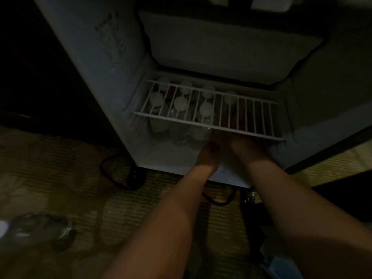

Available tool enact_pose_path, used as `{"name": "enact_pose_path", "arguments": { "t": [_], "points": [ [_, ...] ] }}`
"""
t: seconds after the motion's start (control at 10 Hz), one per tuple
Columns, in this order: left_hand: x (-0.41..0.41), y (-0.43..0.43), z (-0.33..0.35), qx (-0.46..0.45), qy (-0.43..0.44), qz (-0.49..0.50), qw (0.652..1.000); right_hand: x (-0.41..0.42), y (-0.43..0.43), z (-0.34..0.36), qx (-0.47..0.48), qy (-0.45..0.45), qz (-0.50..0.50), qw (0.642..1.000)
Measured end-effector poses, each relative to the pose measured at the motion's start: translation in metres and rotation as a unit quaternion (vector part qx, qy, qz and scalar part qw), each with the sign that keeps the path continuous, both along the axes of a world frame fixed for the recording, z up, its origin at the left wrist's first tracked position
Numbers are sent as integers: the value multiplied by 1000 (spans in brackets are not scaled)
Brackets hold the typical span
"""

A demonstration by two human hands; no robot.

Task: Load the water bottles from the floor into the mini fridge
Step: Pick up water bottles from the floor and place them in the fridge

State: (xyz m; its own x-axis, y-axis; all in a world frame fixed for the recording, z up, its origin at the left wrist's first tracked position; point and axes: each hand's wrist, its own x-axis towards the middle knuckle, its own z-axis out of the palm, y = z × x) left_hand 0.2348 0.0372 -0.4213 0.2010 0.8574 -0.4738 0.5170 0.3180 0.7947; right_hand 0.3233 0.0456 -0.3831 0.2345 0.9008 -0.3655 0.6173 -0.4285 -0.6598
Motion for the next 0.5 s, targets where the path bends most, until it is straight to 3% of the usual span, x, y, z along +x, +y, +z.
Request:
{"name": "enact_pose_path", "arguments": {
  "t": [0.1, 0.3, 0.4, 0.5],
  "points": [
    [-13, -13, 11, -21, 79, -14, 997, 10, -2, -24, 28, -121, 33, 992],
    [-54, -47, 45, -12, 43, -50, 998, -11, -47, 15, -34, -122, 52, 991],
    [-82, -62, 64, -16, 76, -114, 990, -28, -70, 27, -54, -56, 45, 996],
    [-111, -73, 92, -11, 213, -204, 955, -48, -88, 51, -51, -47, 73, 995]
  ]
}}
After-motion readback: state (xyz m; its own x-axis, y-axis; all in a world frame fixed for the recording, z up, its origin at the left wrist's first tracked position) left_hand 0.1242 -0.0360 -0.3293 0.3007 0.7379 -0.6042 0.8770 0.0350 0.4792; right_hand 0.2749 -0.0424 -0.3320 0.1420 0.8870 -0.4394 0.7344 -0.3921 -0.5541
